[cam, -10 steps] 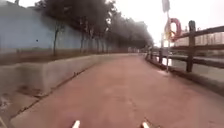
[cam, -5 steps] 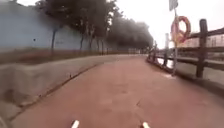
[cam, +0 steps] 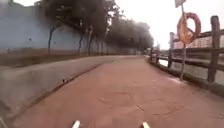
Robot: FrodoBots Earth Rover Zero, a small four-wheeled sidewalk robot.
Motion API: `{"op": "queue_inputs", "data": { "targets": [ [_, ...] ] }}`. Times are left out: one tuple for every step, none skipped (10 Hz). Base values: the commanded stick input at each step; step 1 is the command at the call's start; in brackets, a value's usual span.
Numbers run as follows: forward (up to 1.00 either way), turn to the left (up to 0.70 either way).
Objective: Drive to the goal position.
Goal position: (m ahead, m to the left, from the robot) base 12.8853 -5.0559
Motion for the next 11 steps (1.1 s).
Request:
{"op": "queue_inputs", "data": {
  "targets": [
    [0.7,0.0],
    [0.7,0.0],
    [0.7,0.0],
    [0.7,0.0],
    [0.7,0.0],
    [0.7,0.0],
    [0.7,-0.27],
    [0.7,-0.27],
    [0.7,-0.27],
    [0.7,-0.27],
    [0.7,-0.27]
  ]
}}
